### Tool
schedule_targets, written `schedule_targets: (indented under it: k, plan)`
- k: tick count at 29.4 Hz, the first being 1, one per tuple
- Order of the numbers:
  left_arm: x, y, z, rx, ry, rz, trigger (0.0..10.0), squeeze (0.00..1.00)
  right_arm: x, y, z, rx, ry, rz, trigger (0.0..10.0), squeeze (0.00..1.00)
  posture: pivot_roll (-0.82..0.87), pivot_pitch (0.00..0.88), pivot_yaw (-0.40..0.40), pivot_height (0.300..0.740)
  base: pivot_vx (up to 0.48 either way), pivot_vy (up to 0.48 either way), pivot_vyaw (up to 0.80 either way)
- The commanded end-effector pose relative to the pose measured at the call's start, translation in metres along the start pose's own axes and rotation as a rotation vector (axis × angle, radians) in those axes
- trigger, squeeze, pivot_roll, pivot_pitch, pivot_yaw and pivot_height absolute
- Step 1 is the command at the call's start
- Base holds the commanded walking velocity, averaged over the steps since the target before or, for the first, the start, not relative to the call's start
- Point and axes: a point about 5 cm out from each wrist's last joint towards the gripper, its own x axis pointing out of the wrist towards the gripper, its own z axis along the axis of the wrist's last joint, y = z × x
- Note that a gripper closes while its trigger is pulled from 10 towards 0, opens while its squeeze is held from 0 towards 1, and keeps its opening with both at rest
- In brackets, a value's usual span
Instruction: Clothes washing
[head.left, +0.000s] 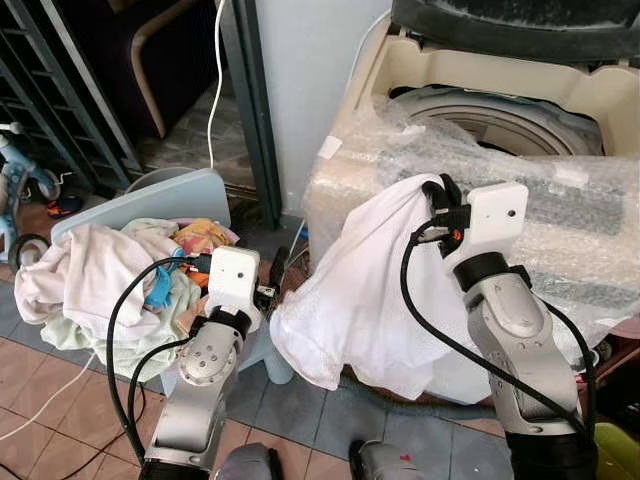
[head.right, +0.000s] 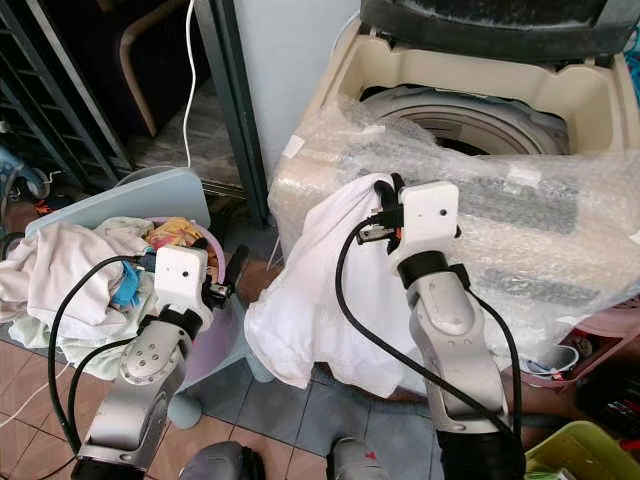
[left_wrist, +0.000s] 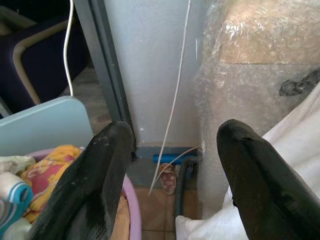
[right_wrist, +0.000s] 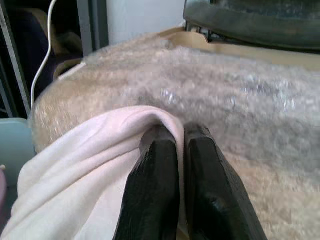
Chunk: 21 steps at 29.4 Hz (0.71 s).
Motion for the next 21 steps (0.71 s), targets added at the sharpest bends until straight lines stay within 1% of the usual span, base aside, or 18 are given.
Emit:
schedule_targets:
  k: [1,2,3,7,10,12,15,17,21]
  plan:
    - [-0.004,0.007,-0.006,0.014,0.02,0.006,10.0,0.0,-0.009,-0.007,-0.014,0.003,0.044,-0.063,10.0,0.0,-0.04,0.066,0.053,0.74,0.0,0.0,-0.8]
    - [-0.006,0.012,-0.01,0.016,0.032,0.021,10.0,0.0,-0.016,-0.007,-0.021,-0.004,0.064,-0.078,10.0,0.0,-0.04,0.069,0.056,0.74,0.0,0.0,-0.8]
    - [-0.007,0.014,-0.01,0.013,0.035,0.03,10.0,0.0,-0.018,-0.006,-0.022,-0.01,0.069,-0.082,10.0,0.0,-0.04,0.07,0.056,0.74,0.0,0.0,-0.8]
    - [-0.006,0.019,-0.008,0.011,0.023,0.051,10.0,0.0,-0.02,-0.006,-0.023,-0.009,0.072,-0.092,10.0,0.0,-0.03,0.066,0.048,0.74,0.0,0.0,-0.8]
    - [-0.004,0.017,-0.007,-0.008,0.018,0.053,10.0,0.0,-0.018,-0.006,-0.021,-0.013,0.064,-0.086,10.0,0.0,-0.04,0.054,0.047,0.74,0.0,0.0,-0.8]
    - [-0.001,0.008,-0.006,-0.032,0.017,0.03,10.0,0.0,-0.017,-0.008,-0.021,-0.026,0.055,-0.08,10.0,0.0,-0.05,0.033,0.043,0.74,0.0,0.0,-0.8]
    - [0.0,0.005,-0.006,-0.04,0.017,0.021,10.0,0.0,-0.018,-0.009,-0.022,-0.017,0.06,-0.082,10.0,0.0,-0.05,0.022,0.046,0.74,0.0,0.0,-0.8]
    - [0.0,0.005,-0.007,-0.045,0.021,0.017,10.0,0.0,-0.019,-0.01,-0.022,-0.002,0.071,-0.077,10.0,0.0,-0.05,0.011,0.051,0.74,-0.247,0.0,-0.8]
    - [0.0,0.005,-0.01,-0.048,0.037,0.008,10.0,0.0,-0.018,-0.009,-0.022,-0.005,0.084,-0.03,10.0,0.0,-0.06,0.003,0.057,0.74,-0.256,0.0,-0.8]
